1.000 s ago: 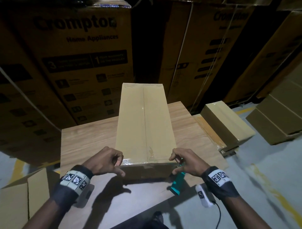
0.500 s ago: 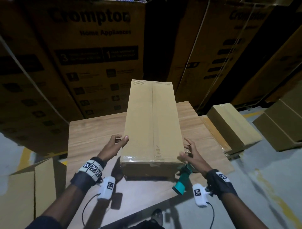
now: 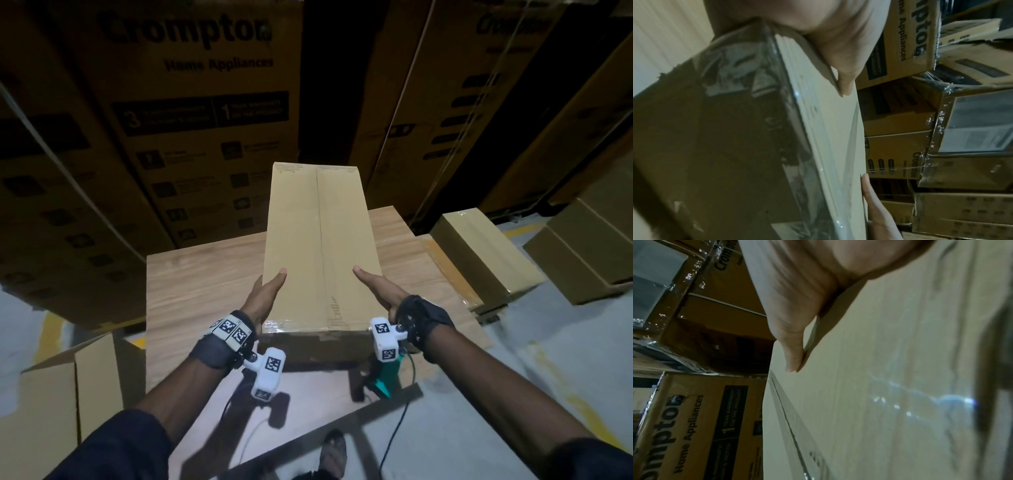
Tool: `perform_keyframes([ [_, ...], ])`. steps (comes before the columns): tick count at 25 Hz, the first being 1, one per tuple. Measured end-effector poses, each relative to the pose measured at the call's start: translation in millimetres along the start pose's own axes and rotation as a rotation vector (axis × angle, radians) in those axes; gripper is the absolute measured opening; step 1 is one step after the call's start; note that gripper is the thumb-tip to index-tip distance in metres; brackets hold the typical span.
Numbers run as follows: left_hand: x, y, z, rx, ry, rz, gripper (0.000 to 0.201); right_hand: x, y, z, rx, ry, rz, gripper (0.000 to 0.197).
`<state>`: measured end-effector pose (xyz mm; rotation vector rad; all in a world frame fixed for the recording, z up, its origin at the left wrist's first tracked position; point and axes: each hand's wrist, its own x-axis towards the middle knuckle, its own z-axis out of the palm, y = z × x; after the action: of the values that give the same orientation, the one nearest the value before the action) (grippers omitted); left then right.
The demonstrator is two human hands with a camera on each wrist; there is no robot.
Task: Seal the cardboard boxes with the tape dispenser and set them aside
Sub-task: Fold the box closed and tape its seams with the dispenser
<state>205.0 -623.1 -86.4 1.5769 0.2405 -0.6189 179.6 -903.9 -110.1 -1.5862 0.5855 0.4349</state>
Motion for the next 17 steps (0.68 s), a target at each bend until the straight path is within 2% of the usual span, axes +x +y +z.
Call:
perform_keyframes([
  [1,-3,2,0,0.009,-0.005,0.004,0.065,12,8,-2,0.019,0.002,0.004,0.132],
  [2,-6,2,-3,0.012,-0.007,0.006,0.064,16,15,0,0.047,0.014,-0.005,0.133],
  [3,-10,0,-6,0.013,-0.004,0.001,0.066,4,10,8,0.068,0.016,-0.008,0.125],
  [6,-21,-3,-17,-0.011,-0.015,0.013,0.069,-20,-4,24,0.124,-0.021,-0.027,0.076],
  [8,-29,6,-23,-0.038,-0.007,0.06,0.059,-32,-13,27,0.159,-0.02,-0.029,0.059],
  [10,-35,15,-28,-0.074,-0.019,0.111,0.051,-46,-23,32,0.193,0.003,-0.057,0.061],
  [13,-46,11,-40,-0.075,-0.006,0.118,0.062,-67,-28,41,0.242,0.04,-0.113,0.055],
  [15,-61,-4,-49,-0.064,0.003,0.072,0.068,-74,-12,50,0.223,0.025,-0.079,0.064],
  [17,-79,-21,-58,-0.044,0.019,0.005,0.07,-77,14,62,0.193,0.014,-0.026,0.091],
])
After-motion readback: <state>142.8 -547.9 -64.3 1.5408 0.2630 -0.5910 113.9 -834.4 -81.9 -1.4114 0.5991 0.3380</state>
